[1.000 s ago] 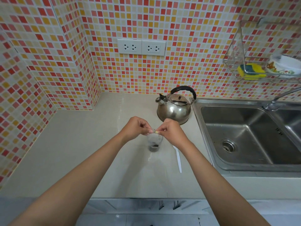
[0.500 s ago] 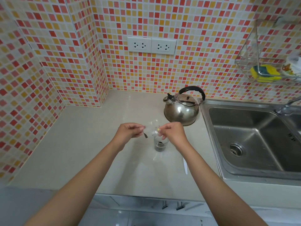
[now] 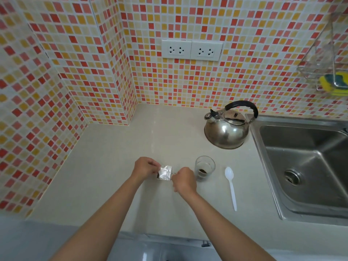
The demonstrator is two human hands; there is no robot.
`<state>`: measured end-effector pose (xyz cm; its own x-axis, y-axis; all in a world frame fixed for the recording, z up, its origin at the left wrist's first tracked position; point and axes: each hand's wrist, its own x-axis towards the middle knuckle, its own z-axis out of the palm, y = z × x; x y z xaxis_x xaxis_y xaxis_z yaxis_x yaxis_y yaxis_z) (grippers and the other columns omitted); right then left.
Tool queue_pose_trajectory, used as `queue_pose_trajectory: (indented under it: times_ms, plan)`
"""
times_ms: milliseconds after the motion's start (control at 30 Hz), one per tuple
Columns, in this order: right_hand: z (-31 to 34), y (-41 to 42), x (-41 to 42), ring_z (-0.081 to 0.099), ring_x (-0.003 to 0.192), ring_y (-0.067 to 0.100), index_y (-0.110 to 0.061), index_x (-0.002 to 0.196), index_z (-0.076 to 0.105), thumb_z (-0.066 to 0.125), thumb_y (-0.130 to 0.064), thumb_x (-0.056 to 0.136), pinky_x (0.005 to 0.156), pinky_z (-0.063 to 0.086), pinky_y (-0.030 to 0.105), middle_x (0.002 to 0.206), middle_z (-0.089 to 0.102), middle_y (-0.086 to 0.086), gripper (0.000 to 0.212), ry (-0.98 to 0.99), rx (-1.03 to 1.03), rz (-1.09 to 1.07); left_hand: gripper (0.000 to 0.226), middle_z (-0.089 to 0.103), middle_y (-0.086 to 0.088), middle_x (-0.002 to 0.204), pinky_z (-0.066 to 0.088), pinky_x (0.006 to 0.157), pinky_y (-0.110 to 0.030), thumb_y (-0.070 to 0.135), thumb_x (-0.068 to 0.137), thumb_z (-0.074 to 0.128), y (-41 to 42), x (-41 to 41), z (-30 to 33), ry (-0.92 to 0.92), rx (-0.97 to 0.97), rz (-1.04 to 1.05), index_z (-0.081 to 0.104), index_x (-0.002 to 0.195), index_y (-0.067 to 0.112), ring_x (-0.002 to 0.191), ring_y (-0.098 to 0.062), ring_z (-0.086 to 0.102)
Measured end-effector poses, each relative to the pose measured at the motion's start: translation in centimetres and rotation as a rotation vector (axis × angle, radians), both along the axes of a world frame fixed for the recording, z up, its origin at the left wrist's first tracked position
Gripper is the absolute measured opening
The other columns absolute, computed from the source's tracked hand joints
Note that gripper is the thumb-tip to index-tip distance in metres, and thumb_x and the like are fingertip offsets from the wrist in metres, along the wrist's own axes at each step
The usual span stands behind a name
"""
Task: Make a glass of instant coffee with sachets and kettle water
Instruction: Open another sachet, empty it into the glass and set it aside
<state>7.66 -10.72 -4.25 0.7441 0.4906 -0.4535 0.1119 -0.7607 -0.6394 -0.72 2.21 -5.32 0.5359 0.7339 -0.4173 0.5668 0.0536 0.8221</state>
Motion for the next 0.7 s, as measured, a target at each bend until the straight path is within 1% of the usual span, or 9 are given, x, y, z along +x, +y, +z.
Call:
queue_pose_trajectory:
  times_ms: [100, 133, 200, 233, 300, 500, 567, 633, 700]
  plan:
    - [-0.6, 0.5, 0.0, 0.068, 0.089, 0.034, -0.007, 0.086, 0.064, 0.050, -0.007, 0.081, 0.065, 0.049, 0.030, 0.097, 0.071, 0.014, 0.015, -0.083, -0.101, 0.013, 0.018, 0.066, -0.008, 0.072, 0.049, 0.060, -0.018, -0.010, 0.069, 0.069, -0.3, 0.4, -1.1, 0.066, 0.030, 0.010, 0.072, 0.070, 0.008, 0.072, -0.021, 0.061]
    - [-0.9, 0.6, 0.1, 0.067, 0.094, 0.034, -0.005, 0.092, 0.064, 0.050, -0.007, 0.082, 0.067, 0.048, 0.030, 0.102, 0.070, 0.014, 0.018, -0.112, -0.123, 0.016, 0.016, 0.067, -0.008, 0.074, 0.047, 0.059, -0.018, -0.010, 0.069, 0.070, -0.4, 0.6, -1.5, 0.073, 0.036, 0.017, 0.073, 0.073, 0.005, 0.074, -0.020, 0.061]
    - [-1.5, 0.7, 0.3, 0.065, 0.099, 0.034, -0.003, 0.099, 0.064, 0.050, -0.006, 0.082, 0.071, 0.049, 0.031, 0.108, 0.068, 0.014, 0.022, -0.147, -0.160, 0.029, 0.016, 0.069, -0.009, 0.082, 0.046, 0.067, -0.022, -0.009, 0.068, 0.071, -0.6, 0.9, -1.9, 0.083, 0.049, 0.033, 0.075, 0.080, 0.000, 0.079, -0.019, 0.061]
    - [-1.7, 0.7, 0.4, 0.065, 0.100, 0.033, -0.003, 0.100, 0.063, 0.050, -0.006, 0.082, 0.072, 0.049, 0.031, 0.109, 0.067, 0.014, 0.022, -0.158, -0.176, 0.037, 0.016, 0.070, -0.011, 0.085, 0.045, 0.071, -0.022, -0.009, 0.068, 0.070, -0.7, 1.0, -2.1, 0.087, 0.055, 0.039, 0.075, 0.082, -0.001, 0.080, -0.019, 0.061]
    - [-2.1, 0.7, 0.5, 0.065, 0.100, 0.033, -0.004, 0.100, 0.063, 0.050, -0.005, 0.083, 0.071, 0.049, 0.031, 0.109, 0.067, 0.013, 0.021, -0.173, -0.203, 0.052, 0.017, 0.071, -0.012, 0.087, 0.045, 0.072, -0.022, -0.009, 0.067, 0.069, -0.9, 1.3, -2.4, 0.098, 0.066, 0.044, 0.075, 0.081, -0.001, 0.080, -0.018, 0.061]
    - [-2.7, 0.5, 1.2, 0.065, 0.101, 0.030, -0.006, 0.101, 0.063, 0.052, -0.007, 0.084, 0.074, 0.051, 0.031, 0.110, 0.067, 0.012, 0.020, -0.220, -0.241, 0.083, 0.015, 0.069, -0.005, 0.081, 0.042, 0.063, -0.019, -0.006, 0.065, 0.068, -1.3, 2.1, -2.7, 0.146, 0.122, 0.019, 0.073, 0.074, 0.005, 0.076, -0.015, 0.060]
    - [-2.8, 0.5, 1.2, 0.066, 0.100, 0.029, -0.007, 0.101, 0.063, 0.053, -0.008, 0.085, 0.073, 0.051, 0.030, 0.109, 0.068, 0.011, 0.019, -0.251, -0.255, 0.107, 0.016, 0.068, -0.004, 0.082, 0.043, 0.063, -0.019, -0.005, 0.066, 0.069, -1.5, 2.4, -2.7, 0.169, 0.138, 0.009, 0.072, 0.076, 0.006, 0.076, -0.016, 0.060]
    - [-2.9, 0.4, 1.2, 0.066, 0.100, 0.029, -0.007, 0.101, 0.062, 0.052, -0.007, 0.086, 0.073, 0.051, 0.030, 0.109, 0.068, 0.012, 0.018, -0.299, -0.262, 0.148, 0.017, 0.068, -0.004, 0.084, 0.042, 0.056, -0.019, -0.003, 0.066, 0.072, -1.7, 2.5, -2.8, 0.191, 0.159, 0.008, 0.070, 0.079, 0.007, 0.073, -0.016, 0.060]
    - [-2.8, 0.2, 1.1, 0.065, 0.100, 0.030, -0.007, 0.104, 0.059, 0.050, -0.004, 0.086, 0.074, 0.051, 0.031, 0.110, 0.066, 0.012, 0.020, -0.353, -0.256, 0.200, 0.017, 0.067, -0.004, 0.086, 0.041, 0.055, -0.021, 0.000, 0.068, 0.072, -1.9, 2.6, -2.9, 0.203, 0.194, 0.004, 0.067, 0.082, 0.009, 0.074, -0.018, 0.059]
